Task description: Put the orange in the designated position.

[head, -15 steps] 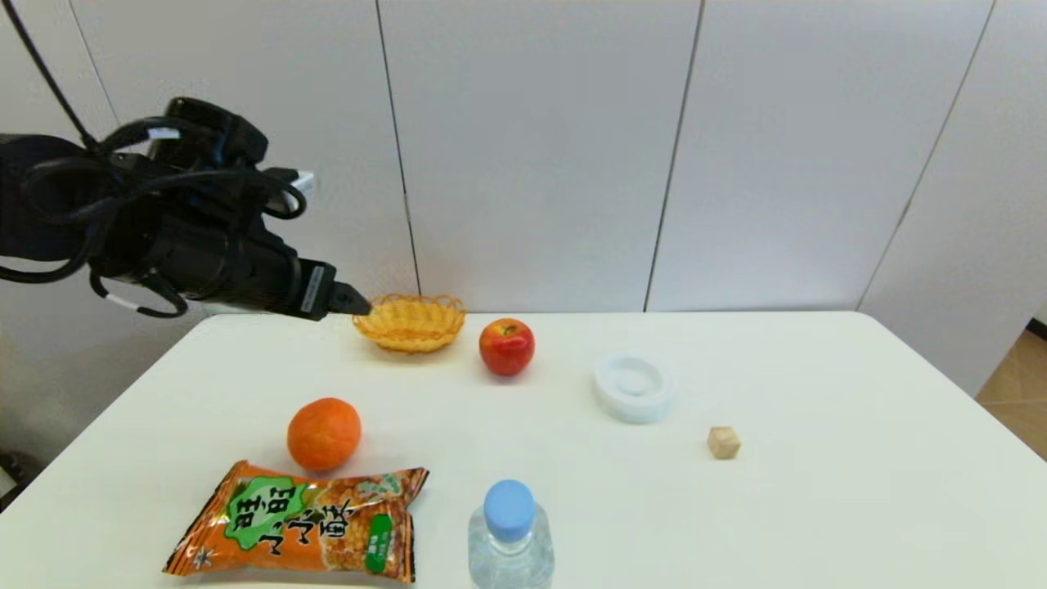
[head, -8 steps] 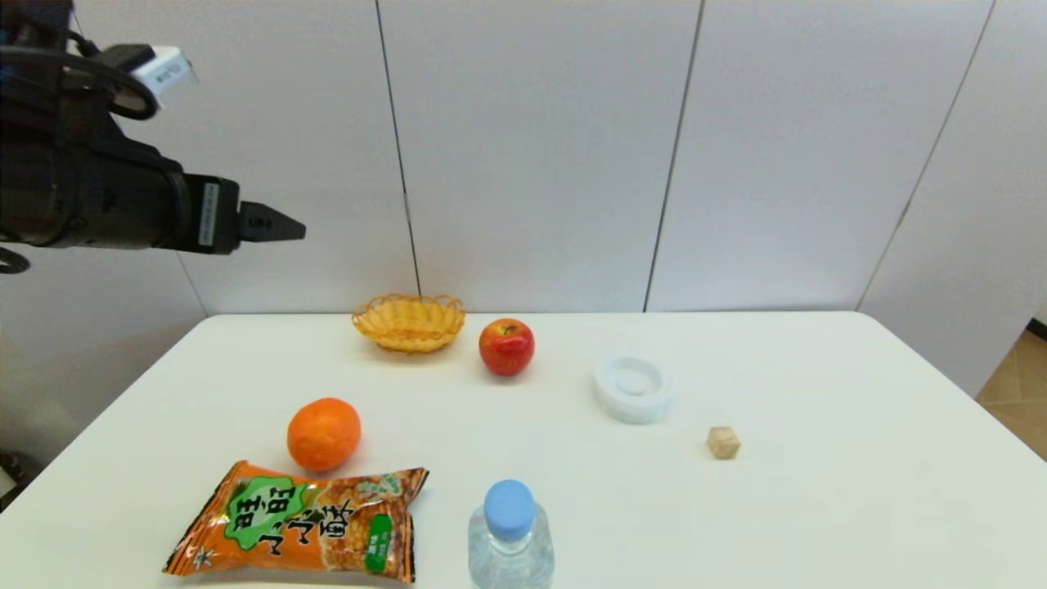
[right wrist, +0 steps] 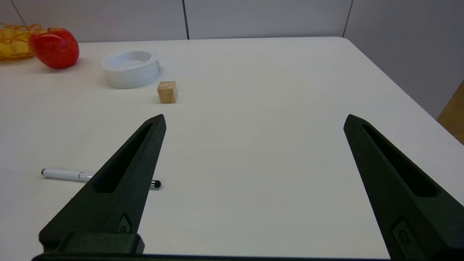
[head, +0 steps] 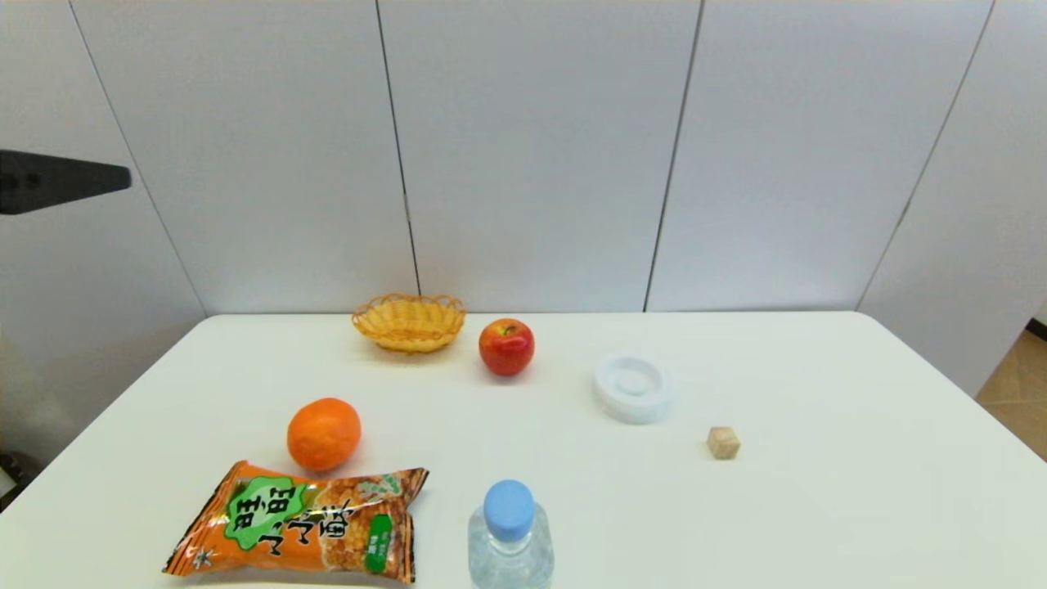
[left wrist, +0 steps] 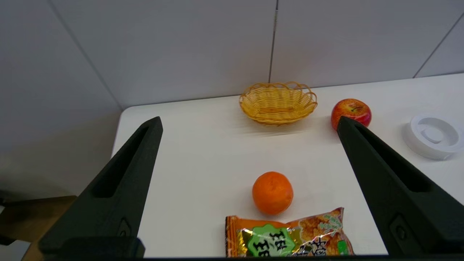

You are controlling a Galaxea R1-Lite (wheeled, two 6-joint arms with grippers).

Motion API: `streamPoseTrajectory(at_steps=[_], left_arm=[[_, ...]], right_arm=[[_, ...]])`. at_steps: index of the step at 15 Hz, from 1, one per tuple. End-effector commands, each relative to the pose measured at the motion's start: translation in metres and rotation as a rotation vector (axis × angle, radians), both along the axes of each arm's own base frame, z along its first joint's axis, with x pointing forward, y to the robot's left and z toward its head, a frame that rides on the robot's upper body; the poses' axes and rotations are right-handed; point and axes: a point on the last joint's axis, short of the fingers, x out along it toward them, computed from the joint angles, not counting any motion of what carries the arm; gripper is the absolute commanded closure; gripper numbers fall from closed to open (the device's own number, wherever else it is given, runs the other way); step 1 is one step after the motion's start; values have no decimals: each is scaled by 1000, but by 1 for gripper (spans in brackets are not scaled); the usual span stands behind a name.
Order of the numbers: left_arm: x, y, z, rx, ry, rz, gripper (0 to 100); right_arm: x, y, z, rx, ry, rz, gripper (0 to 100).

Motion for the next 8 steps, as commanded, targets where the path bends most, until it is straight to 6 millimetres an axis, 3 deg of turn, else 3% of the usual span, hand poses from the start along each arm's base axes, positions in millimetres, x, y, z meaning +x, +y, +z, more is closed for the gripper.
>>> streamPoseTrajectory(at_steps=[1, 8], left_arm=[[-79, 14, -21, -15, -111, 47, 0], [-146, 21, -80, -27, -194, 62, 0]], right_arm=[[0, 0, 0, 1, 2, 0, 0], [0, 0, 0, 1, 2, 0, 0]])
